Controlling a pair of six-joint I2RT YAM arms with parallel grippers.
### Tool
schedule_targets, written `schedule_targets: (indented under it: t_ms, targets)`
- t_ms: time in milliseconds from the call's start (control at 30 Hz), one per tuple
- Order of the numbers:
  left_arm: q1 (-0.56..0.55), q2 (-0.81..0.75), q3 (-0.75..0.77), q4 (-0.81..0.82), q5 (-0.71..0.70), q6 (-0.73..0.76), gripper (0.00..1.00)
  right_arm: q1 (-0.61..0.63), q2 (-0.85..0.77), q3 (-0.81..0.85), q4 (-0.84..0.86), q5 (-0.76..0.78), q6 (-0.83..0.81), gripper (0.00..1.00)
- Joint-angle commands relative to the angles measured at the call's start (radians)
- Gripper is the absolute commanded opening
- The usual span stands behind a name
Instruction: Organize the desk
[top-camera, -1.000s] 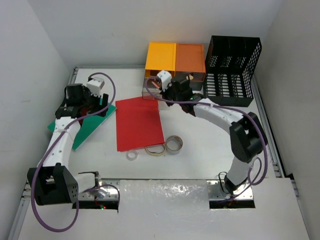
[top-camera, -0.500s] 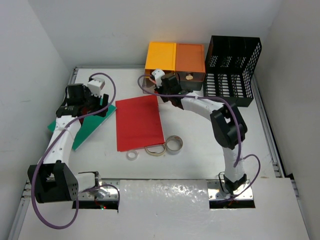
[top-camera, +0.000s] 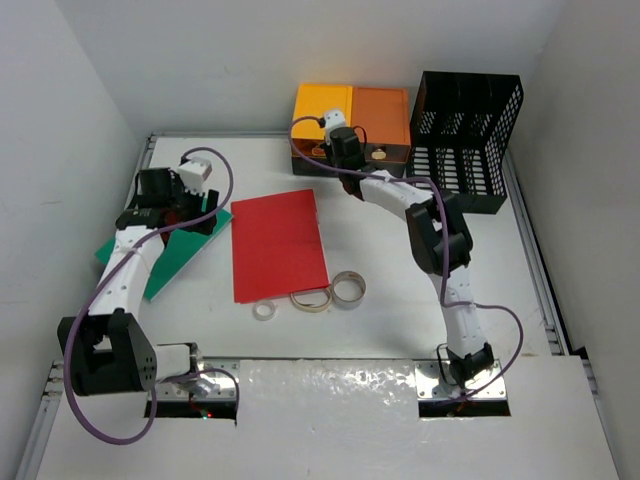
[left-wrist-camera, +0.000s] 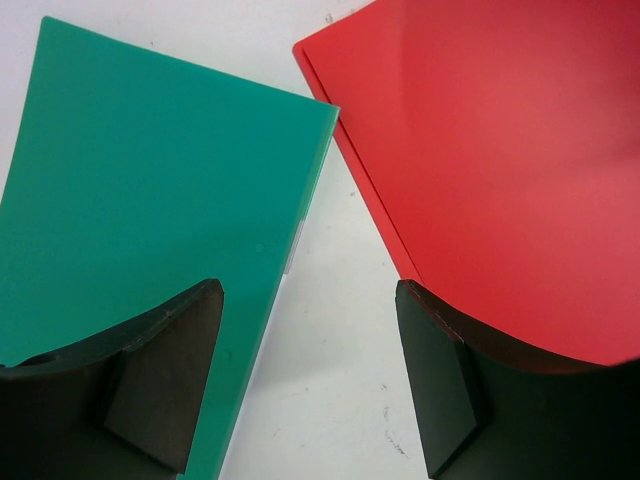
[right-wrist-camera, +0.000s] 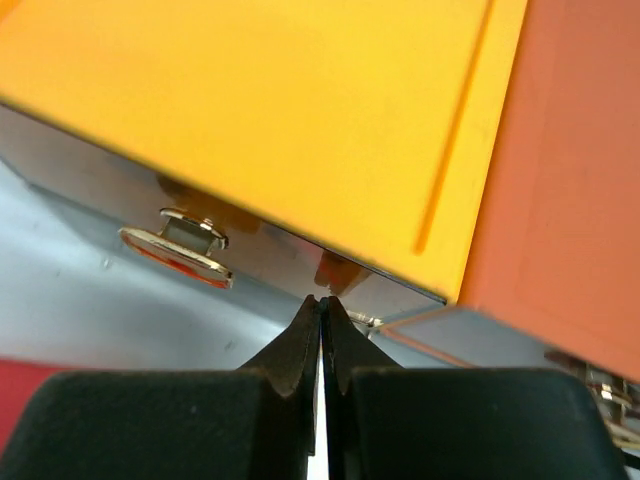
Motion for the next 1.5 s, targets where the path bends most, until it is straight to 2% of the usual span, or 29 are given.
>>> schedule_targets:
  t_ms: [0, 67, 100, 200, 233, 267, 367, 533, 733, 967, 1167, 1233, 1367, 1467]
  targets:
    - [-0.001, 0.007, 0.009, 0.039, 0.000, 0.015, 0.68, -0.012, 0.030, 0.078, 0.061, 0.060, 0.066, 0.00]
    - [0.001, 0.011, 0.009, 0.037, 0.001, 0.015, 0.68, -0.012, 0.001, 0.044, 0.073, 0.061, 0.084, 0.00]
    - [-0.001, 0.014, 0.009, 0.037, 0.001, 0.015, 0.68, -0.012, -0.019, -0.027, 0.095, 0.069, 0.115, 0.00]
    - [-0.001, 0.015, 0.011, 0.035, 0.009, 0.018, 0.68, -0.010, -0.097, -0.192, 0.188, 0.115, 0.221, 0.24]
    - [-0.001, 0.015, 0.012, 0.035, 0.012, 0.016, 0.68, -0.012, -0.112, -0.227, 0.204, 0.150, 0.254, 0.35]
    - [-0.001, 0.015, 0.014, 0.031, 0.018, 0.016, 0.68, -0.012, -0.138, -0.259, 0.234, 0.164, 0.320, 0.54]
    - [-0.001, 0.015, 0.020, 0.023, 0.026, 0.018, 0.68, -0.010, -0.148, -0.341, 0.264, 0.210, 0.417, 0.64]
    - [-0.001, 0.014, 0.022, 0.015, 0.029, 0.019, 0.68, -0.012, -0.082, -0.228, 0.181, 0.276, 0.454, 0.65]
    - [0.001, 0.014, 0.022, 0.014, 0.035, 0.024, 0.68, -0.012, 0.036, -0.098, 0.126, 0.275, 0.456, 0.65]
    - [-0.001, 0.014, 0.023, 0.014, 0.038, 0.026, 0.68, -0.012, 0.081, -0.045, 0.153, 0.342, 0.468, 0.64]
    - [0.001, 0.015, 0.026, 0.008, 0.037, 0.030, 0.68, -0.012, 0.119, 0.007, 0.179, 0.391, 0.444, 0.55]
    - [0.001, 0.014, 0.026, 0.008, 0.037, 0.032, 0.68, -0.012, 0.133, 0.013, 0.193, 0.396, 0.425, 0.48]
    - [-0.001, 0.014, 0.026, 0.006, 0.035, 0.032, 0.68, -0.015, 0.145, 0.016, 0.208, 0.397, 0.422, 0.44]
    - [-0.001, 0.014, 0.026, 0.003, 0.034, 0.033, 0.68, -0.024, 0.129, -0.030, 0.236, 0.370, 0.451, 0.30]
